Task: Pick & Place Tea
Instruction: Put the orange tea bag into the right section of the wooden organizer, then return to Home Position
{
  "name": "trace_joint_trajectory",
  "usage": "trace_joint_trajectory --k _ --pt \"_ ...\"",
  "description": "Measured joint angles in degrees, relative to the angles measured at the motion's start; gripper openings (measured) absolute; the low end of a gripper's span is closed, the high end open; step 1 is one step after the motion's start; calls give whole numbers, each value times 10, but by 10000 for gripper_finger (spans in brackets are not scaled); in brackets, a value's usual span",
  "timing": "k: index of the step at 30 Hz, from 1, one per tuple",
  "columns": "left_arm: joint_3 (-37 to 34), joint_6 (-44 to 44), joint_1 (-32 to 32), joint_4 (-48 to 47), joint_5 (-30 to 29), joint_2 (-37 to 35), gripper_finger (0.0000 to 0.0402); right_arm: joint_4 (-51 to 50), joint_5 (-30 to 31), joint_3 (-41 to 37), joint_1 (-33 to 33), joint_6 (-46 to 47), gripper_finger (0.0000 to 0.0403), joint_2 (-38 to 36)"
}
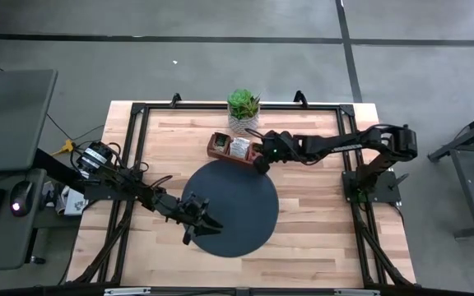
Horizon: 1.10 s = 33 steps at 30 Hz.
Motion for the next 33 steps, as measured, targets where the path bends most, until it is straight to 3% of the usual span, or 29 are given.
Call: trace_joint_trajectory --k 11,21,26,30,33 --pt "0 12 0 0 24 0 114 -2 -32 0 0 7 24 -2" --pt "-5 41 0 6 23 -1 114 -2 -52 0 -4 36 155 -18" --pt "-63 43 0 9 -5 -46 114 -37 -58 0 -4 37 194 -61" --pt "-142 43 0 34 -69 -115 114 -99 -57 0 20 32 190 -114" --pt "-199 42 0 32 -108 -172 114 -145 -19 0 62 17 175 -157"
